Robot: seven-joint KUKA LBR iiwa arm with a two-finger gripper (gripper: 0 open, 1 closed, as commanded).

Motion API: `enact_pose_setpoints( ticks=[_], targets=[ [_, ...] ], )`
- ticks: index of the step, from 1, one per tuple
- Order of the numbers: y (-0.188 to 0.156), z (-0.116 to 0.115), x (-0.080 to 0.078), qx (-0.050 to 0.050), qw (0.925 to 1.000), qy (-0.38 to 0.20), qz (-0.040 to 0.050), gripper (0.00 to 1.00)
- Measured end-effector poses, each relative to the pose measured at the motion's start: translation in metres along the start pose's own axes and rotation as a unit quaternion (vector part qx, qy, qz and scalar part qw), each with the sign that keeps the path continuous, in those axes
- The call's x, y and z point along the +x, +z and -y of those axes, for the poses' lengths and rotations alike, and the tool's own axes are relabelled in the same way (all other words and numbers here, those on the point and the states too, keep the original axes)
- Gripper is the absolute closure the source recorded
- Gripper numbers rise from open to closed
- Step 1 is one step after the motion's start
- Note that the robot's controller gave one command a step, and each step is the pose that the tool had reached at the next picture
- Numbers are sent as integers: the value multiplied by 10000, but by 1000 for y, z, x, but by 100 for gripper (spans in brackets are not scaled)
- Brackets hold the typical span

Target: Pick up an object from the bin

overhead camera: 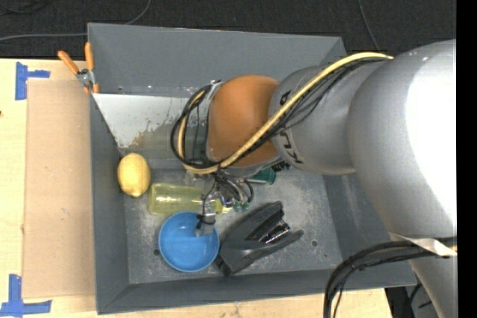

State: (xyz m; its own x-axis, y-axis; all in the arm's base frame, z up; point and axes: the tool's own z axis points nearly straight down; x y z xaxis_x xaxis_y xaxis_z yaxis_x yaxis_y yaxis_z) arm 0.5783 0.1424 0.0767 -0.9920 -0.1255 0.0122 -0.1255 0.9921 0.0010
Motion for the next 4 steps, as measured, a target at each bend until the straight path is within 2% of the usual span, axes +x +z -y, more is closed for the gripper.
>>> enact_pose_setpoints(
  ticks=[1,2,4],
  targets=[
    [6,-3,5,-22,9925,-1219,121,0],
    [0,-1,0,-5,10000,-89,9,100],
    [-12,0,1,-1,10000,-79,-15,100]
  ],
)
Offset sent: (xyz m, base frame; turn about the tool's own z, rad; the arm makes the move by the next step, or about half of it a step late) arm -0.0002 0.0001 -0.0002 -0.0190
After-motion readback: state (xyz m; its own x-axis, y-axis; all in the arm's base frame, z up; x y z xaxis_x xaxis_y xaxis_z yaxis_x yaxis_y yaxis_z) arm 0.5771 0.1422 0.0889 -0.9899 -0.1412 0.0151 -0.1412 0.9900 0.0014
